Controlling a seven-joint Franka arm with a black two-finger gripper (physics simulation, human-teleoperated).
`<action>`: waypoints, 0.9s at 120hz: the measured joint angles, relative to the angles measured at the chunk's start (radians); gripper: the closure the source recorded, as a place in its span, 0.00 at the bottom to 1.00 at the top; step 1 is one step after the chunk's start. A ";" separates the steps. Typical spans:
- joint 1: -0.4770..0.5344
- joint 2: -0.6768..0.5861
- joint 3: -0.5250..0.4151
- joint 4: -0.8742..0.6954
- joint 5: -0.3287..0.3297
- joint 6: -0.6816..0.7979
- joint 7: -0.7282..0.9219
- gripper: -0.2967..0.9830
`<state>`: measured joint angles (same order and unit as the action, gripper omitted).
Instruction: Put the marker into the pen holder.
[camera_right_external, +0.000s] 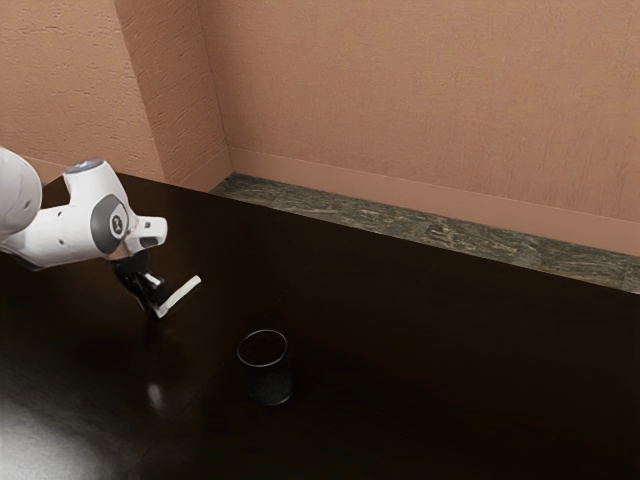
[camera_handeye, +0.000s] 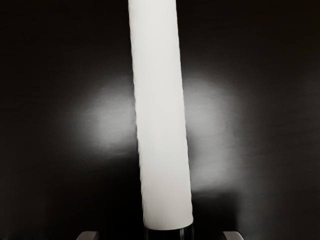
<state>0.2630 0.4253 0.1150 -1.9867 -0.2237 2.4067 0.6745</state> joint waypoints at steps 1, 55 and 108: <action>0.000 0.000 0.000 0.000 -0.001 0.000 0.000 0.55; -0.007 -0.001 -0.002 -0.004 -0.013 0.000 -0.012 0.72; -0.011 -0.061 -0.001 -0.015 0.001 0.002 -0.025 0.76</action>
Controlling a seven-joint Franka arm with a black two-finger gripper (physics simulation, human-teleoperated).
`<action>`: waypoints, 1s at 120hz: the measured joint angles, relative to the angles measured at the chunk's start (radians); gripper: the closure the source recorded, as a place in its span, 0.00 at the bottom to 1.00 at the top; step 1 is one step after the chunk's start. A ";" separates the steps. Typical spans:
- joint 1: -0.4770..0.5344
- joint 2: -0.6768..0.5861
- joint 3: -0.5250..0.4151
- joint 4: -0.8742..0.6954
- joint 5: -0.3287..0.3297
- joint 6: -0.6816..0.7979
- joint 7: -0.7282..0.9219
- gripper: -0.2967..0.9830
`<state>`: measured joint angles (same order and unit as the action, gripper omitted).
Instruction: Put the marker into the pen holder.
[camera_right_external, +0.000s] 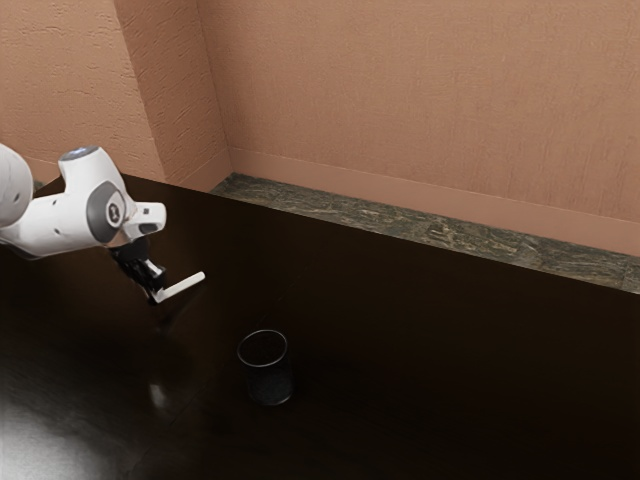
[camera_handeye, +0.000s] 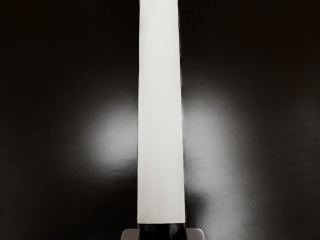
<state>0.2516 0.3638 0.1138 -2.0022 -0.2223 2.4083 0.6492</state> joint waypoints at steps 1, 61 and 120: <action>0.000 -0.001 0.000 0.000 0.000 0.000 0.000 0.77; -0.050 -0.190 0.001 -0.025 0.072 -0.006 -0.016 0.78; -0.092 -0.307 0.001 -0.077 0.093 -0.023 -0.027 0.78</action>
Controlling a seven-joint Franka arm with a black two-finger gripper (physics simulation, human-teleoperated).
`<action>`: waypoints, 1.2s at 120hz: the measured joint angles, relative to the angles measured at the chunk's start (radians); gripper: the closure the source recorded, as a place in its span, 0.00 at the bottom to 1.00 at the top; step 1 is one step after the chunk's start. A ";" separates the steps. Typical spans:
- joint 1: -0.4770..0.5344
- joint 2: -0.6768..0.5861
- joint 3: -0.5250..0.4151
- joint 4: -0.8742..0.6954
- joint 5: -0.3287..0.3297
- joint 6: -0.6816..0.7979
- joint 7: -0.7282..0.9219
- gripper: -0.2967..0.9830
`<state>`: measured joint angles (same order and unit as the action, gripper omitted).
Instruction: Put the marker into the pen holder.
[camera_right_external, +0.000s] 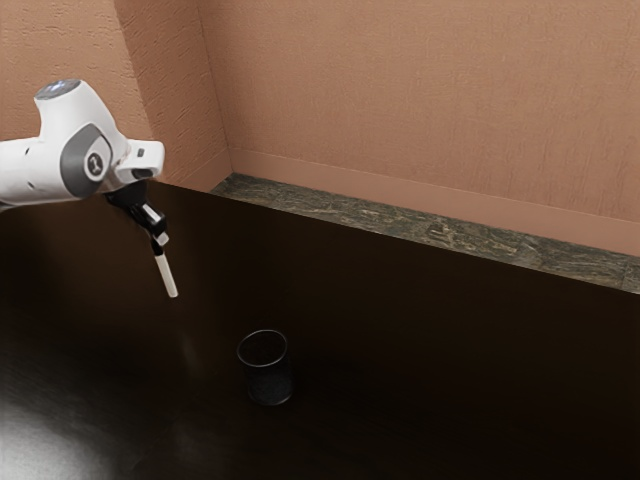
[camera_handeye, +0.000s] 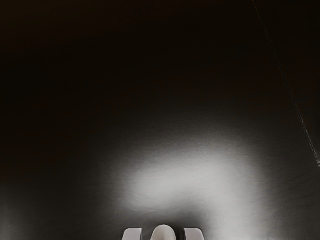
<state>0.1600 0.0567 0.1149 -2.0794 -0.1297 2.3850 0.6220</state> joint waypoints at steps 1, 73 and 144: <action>-0.001 -0.003 0.000 -0.001 0.000 0.000 0.000 0.78; -0.186 -0.168 -0.045 -0.033 0.003 -0.033 -0.017 0.78; -0.206 -0.269 -0.214 -0.160 0.022 -0.044 -0.104 0.77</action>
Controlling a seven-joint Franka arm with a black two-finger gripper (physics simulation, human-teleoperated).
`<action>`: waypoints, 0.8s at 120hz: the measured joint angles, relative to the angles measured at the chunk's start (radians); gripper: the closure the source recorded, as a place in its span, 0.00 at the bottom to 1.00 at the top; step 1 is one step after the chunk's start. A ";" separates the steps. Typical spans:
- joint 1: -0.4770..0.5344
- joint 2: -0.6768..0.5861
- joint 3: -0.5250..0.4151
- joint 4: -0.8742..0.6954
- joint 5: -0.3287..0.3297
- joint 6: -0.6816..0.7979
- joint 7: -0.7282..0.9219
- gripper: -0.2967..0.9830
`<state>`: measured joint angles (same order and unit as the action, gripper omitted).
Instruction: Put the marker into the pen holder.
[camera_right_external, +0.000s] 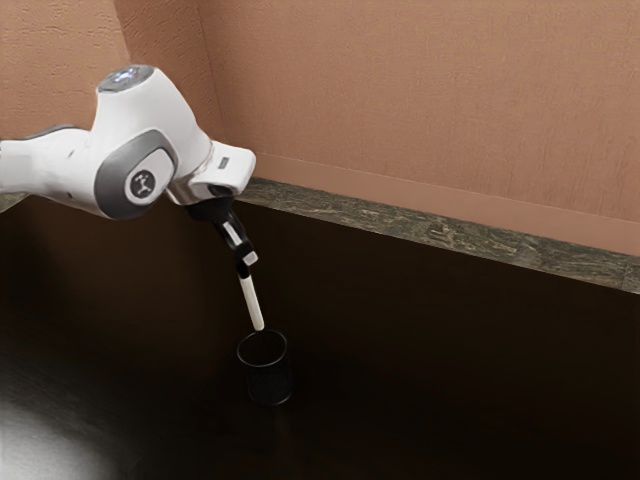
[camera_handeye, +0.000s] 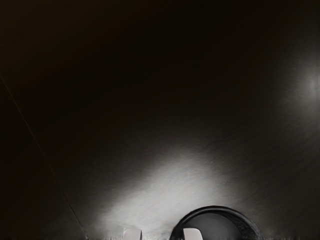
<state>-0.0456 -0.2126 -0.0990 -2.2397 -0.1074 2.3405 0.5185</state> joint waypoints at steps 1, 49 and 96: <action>0.000 0.000 -0.001 -0.001 0.000 0.000 -0.001 0.77; 0.002 -0.038 -0.027 -0.020 -0.010 -0.005 -0.056 0.48; -0.069 0.096 0.159 0.574 0.178 -0.547 -0.303 0.27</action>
<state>-0.1151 -0.1167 0.0597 -1.6657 0.0707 1.7932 0.2152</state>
